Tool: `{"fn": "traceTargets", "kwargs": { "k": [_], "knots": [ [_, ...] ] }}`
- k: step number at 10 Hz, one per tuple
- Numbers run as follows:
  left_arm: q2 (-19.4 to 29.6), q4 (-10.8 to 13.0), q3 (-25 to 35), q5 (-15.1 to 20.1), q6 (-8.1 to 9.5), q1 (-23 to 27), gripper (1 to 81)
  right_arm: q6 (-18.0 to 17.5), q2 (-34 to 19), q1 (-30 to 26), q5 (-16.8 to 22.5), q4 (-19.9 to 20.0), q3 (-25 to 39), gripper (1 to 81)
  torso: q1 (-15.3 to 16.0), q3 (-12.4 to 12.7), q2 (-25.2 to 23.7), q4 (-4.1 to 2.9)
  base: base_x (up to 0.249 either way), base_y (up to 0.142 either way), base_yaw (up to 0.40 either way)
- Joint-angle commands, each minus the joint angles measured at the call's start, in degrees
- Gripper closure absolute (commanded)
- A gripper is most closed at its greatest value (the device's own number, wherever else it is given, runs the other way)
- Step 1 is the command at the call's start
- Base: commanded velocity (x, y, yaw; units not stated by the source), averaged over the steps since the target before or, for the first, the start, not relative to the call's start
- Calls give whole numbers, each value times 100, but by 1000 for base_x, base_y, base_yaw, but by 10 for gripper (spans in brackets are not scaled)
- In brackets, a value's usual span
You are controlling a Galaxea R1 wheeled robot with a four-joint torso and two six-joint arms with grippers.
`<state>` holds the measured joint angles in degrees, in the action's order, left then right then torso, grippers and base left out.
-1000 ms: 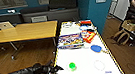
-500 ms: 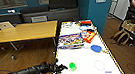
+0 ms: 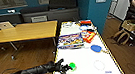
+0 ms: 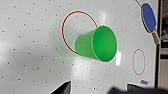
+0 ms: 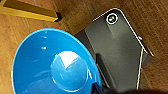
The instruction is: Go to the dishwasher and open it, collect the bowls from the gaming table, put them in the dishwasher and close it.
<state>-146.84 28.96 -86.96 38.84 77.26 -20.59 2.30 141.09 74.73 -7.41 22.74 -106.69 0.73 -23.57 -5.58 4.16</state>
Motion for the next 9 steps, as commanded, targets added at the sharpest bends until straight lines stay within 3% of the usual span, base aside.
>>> {"fn": "traceTargets", "kwargs": {
  "k": [1,5,9],
  "knots": [
    [-5,57,126,168,69,938,10,7,-167,-260,451,-85,97,811,-2,0,0,0,0,0,0],
    [391,57,56,159,61,1114,10,7,-123,-314,521,-85,97,811,0,0,0,0,0,0,0],
    [216,57,-287,176,43,1202,10,-2,-96,-331,547,-67,27,811,2,0,0,0,0,0,0]
  ]
}}
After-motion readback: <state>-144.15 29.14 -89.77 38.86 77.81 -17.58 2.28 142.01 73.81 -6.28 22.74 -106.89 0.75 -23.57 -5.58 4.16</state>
